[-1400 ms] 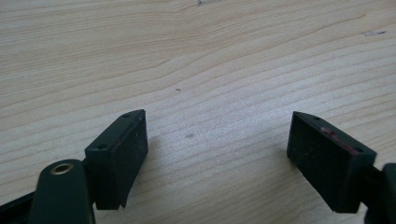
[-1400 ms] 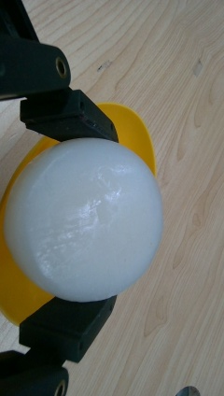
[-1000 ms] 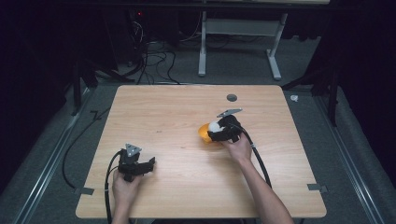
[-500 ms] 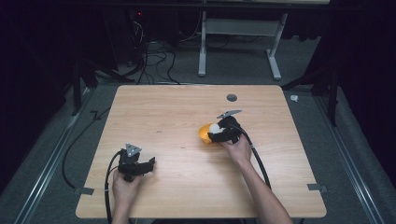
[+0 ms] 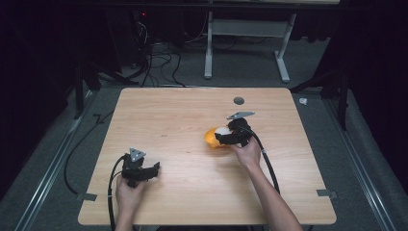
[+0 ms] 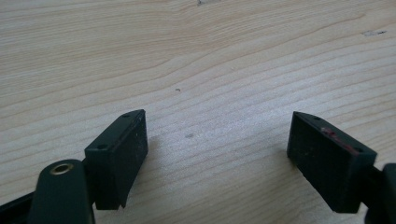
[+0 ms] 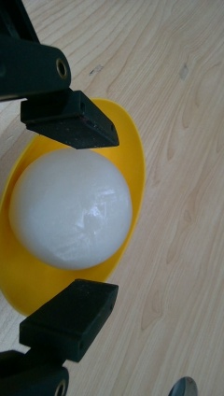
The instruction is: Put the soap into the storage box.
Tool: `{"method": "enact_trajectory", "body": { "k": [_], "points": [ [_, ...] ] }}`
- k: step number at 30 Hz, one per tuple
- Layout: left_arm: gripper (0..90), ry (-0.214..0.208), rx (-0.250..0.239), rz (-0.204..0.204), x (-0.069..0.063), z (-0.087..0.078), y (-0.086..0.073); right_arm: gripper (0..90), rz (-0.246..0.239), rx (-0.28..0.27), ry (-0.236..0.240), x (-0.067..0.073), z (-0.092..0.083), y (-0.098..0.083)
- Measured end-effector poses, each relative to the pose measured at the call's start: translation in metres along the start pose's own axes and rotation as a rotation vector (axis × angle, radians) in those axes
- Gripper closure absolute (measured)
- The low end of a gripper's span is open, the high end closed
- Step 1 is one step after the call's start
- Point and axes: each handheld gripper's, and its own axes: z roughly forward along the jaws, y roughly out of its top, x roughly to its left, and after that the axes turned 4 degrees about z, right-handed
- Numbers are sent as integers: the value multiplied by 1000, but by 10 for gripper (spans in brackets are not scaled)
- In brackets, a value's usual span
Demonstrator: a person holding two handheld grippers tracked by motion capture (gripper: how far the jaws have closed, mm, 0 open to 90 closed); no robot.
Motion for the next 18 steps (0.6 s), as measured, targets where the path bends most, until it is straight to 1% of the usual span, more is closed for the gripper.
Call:
{"method": "enact_trajectory", "body": {
  "k": [3,6,9,18],
  "points": [
    [208,0,0,0,0,0,0,255,12,-15,5,-2,-5,0],
    [208,1,0,0,0,0,0,271,11,-32,4,-4,-10,1],
    [208,0,0,0,0,0,0,287,8,-37,5,-4,-12,1],
    [208,-1,1,0,0,0,0,295,8,-60,7,-6,-21,2]
  ]
}}
